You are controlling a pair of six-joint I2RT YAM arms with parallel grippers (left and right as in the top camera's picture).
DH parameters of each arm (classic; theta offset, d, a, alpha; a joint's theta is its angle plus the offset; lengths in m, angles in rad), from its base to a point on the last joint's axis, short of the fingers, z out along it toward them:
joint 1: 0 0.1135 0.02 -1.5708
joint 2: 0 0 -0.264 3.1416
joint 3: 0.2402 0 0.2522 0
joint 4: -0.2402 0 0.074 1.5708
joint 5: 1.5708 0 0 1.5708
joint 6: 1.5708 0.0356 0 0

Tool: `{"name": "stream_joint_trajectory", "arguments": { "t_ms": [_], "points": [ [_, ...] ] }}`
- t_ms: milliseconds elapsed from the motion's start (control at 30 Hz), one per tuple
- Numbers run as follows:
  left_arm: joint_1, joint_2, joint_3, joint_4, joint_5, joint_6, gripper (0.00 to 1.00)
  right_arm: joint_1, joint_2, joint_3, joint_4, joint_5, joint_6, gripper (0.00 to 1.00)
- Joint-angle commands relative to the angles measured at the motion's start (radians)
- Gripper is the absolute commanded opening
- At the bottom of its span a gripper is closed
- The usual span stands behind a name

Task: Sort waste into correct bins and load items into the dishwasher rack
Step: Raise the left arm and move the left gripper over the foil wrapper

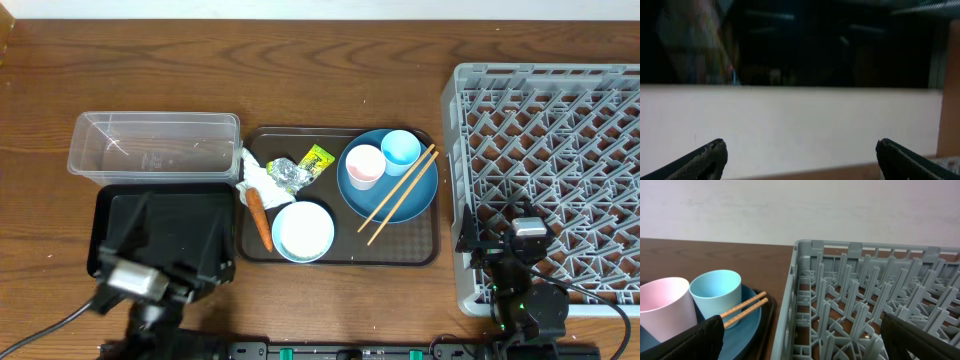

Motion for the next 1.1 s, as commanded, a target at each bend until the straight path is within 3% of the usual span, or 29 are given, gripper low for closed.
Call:
{"name": "stream_joint_trajectory", "arguments": {
  "t_ms": [0,200,467,567,733,1067],
  "points": [
    [0.003,0.083,0.14,-0.029,0.04,0.005,0.98,-0.011,0.0,-0.001,-0.005,-0.003,0.014,0.99],
    [0.003,0.327,0.499,-0.317,0.117,0.006,0.98,-0.011,0.0,-0.002,-0.005,-0.003,0.014,0.99],
    [0.003,0.752,1.07,-0.909,0.122,0.006,0.98,-0.011,0.0,-0.001,-0.005,-0.003,0.014,0.99],
    [0.003,0.874,1.207,-1.077,0.122,0.005,0.98,-0.011,0.0,-0.001,-0.005,-0.003,0.014,0.99],
    [0.003,1.017,1.279,-1.275,0.122,-0.092,0.98,-0.011,0.0,-0.001,-0.005,-0.003,0.014,0.99],
    [0.003,1.213,1.279,-1.374,0.121,-0.1,0.98,-0.011,0.0,-0.001,-0.005,-0.003,0.014,0.99]
  ]
}}
